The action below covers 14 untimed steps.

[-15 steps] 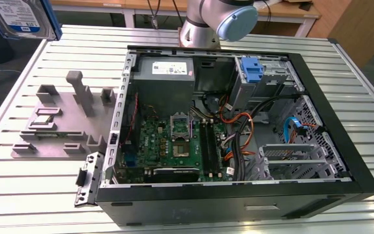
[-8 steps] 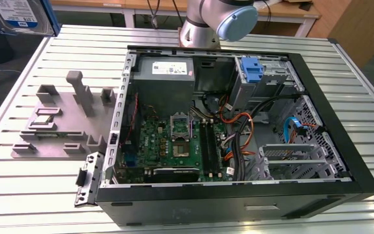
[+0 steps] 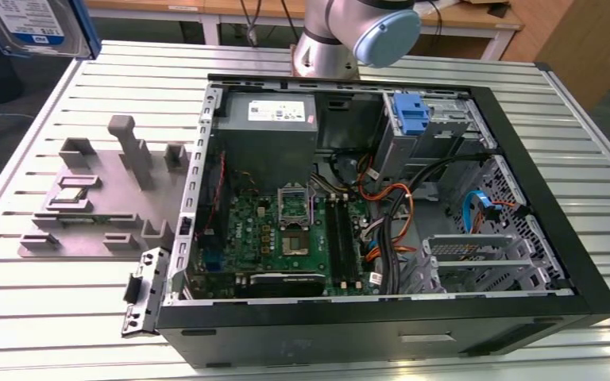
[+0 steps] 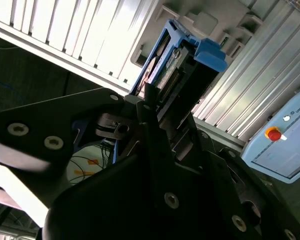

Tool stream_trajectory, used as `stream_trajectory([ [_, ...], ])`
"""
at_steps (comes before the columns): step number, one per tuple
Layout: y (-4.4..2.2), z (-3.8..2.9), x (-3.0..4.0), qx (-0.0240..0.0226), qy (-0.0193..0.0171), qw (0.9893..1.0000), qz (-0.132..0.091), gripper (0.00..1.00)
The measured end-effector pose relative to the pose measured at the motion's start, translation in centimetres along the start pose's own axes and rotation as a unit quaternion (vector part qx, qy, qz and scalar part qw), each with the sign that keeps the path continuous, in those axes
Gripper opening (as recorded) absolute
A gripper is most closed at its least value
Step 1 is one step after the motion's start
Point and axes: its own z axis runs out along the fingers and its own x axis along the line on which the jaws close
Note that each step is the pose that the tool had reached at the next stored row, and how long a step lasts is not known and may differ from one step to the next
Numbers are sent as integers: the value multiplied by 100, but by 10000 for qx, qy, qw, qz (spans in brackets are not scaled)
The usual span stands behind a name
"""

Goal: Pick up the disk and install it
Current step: 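Pick up the disk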

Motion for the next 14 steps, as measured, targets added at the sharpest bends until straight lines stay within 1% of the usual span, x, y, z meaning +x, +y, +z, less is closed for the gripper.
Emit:
stream_trajectory([
  [14, -287, -9, -12, 1, 0, 10000, 0, 35],
])
